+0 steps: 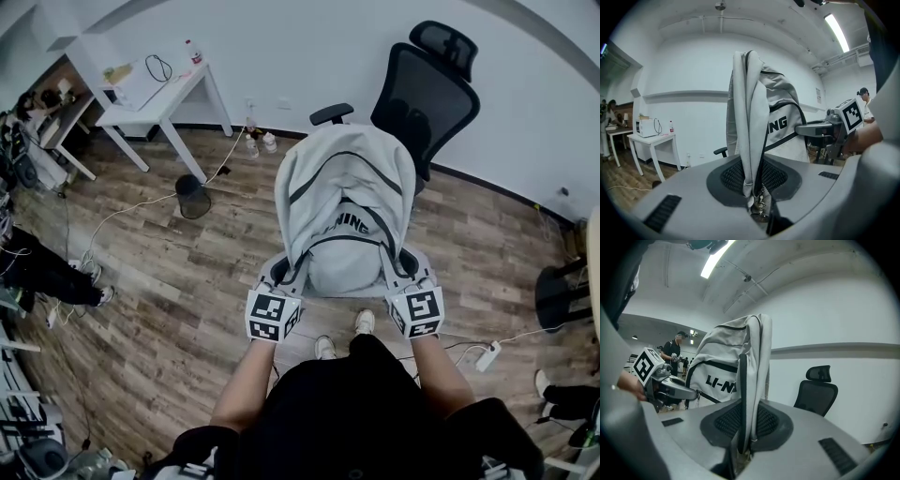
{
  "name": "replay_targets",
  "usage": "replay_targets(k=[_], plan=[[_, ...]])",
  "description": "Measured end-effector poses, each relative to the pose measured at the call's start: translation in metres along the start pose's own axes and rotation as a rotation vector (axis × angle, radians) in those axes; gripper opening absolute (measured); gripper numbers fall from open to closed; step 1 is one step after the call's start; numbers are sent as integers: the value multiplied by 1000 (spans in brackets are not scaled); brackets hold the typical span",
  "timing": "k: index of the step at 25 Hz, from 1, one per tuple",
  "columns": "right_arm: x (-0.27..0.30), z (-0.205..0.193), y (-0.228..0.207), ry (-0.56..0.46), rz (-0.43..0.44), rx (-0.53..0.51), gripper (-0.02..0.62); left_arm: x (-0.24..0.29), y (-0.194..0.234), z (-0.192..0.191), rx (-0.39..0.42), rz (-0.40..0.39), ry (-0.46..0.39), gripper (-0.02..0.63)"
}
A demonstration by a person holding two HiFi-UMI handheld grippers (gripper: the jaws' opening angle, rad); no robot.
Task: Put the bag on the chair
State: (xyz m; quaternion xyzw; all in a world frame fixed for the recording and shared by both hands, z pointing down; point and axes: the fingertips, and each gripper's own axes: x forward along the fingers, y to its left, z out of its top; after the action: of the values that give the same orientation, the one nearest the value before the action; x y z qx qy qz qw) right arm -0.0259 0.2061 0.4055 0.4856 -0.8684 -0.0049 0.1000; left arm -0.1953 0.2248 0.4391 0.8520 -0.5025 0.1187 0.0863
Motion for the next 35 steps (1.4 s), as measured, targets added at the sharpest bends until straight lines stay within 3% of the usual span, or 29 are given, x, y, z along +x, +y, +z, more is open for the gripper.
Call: replay_targets(k=[15, 26, 35], plan=[[40, -30, -24, 32, 13, 41, 66, 47, 15, -16, 18, -33, 85, 84], [81, -43, -68, 46, 31, 52, 66, 107, 26, -15, 5, -28, 103, 83], [128, -39, -121, 50, 77, 64, 66, 169, 37, 10, 8, 15, 141, 84]])
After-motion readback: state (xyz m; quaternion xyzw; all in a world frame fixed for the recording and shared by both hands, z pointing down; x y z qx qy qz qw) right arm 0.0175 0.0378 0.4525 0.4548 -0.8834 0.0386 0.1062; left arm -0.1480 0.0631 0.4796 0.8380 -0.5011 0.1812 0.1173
